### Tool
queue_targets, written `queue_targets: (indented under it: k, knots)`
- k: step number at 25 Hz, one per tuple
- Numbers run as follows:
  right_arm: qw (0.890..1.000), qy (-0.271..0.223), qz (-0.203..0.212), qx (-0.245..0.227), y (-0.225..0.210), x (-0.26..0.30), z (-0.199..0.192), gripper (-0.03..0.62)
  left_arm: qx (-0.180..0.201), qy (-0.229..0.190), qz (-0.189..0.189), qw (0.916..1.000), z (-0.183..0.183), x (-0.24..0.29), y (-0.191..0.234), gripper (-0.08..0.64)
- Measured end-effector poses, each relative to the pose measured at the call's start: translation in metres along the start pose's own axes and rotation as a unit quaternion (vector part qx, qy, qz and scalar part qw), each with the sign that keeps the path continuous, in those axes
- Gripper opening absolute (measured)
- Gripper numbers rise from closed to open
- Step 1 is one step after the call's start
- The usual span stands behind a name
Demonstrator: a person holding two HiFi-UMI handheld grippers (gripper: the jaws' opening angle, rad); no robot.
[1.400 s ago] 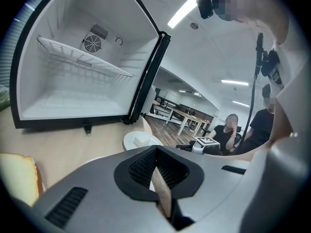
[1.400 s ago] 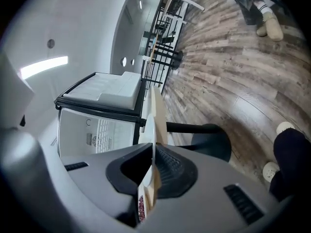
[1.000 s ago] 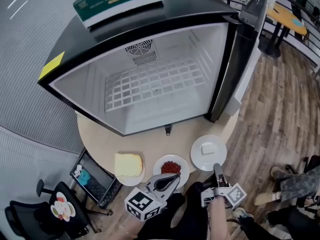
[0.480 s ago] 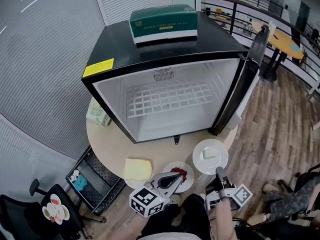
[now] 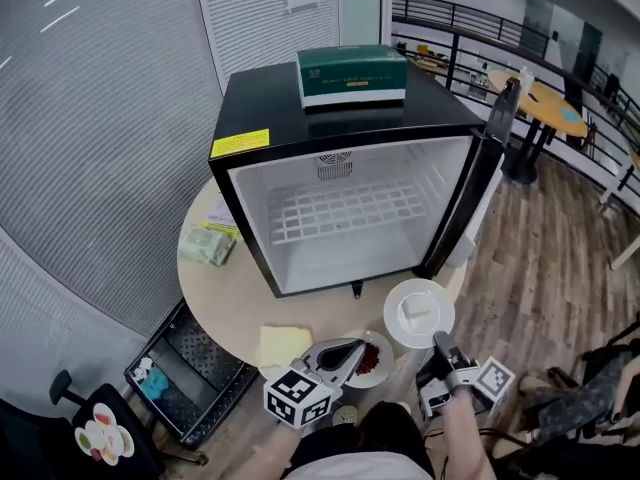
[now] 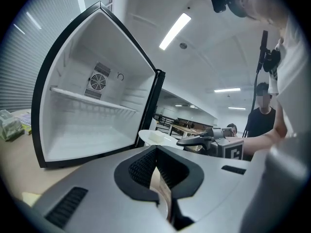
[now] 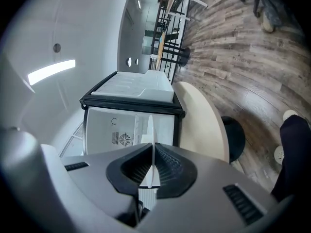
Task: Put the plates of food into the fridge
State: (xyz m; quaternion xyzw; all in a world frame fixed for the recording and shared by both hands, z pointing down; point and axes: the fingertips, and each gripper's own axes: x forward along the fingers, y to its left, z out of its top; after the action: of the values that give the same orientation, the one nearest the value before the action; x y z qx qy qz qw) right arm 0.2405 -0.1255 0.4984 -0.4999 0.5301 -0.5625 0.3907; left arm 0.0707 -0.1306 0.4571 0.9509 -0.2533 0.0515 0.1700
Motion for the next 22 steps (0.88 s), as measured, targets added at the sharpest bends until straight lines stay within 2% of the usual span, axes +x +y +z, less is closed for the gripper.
queue_targets:
  k: [3, 11, 13, 16, 22]
  knots:
    - [1.0, 0.012, 0.0, 0.001, 0.005, 0.004, -0.005, 0.018, 0.003, 0.0, -0.001, 1.0, -0.001, -0.007, -0.004, 0.004]
    - [0.995, 0.073, 0.033, -0.053, 0.058, 0.061, -0.019, 0.018, 0.007, -0.025, 0.029, 0.9992, 0.008, -0.027, 0.008, 0.005]
    - [0.993, 0.093, 0.041, -0.067, 0.073, 0.077, -0.025, 0.018, 0.008, -0.032, 0.045, 0.9984, 0.012, -0.034, 0.017, 0.004]
    - [0.989, 0.122, 0.056, -0.063, 0.093, 0.101, -0.038, 0.018, 0.004, -0.044, 0.077, 0.996, 0.016, -0.049, 0.034, 0.005]
    - [0.978, 0.18, 0.068, -0.079, 0.125, 0.152, -0.064, 0.018, -0.017, -0.063, 0.15, 0.9865, 0.018, -0.089, 0.069, 0.005]
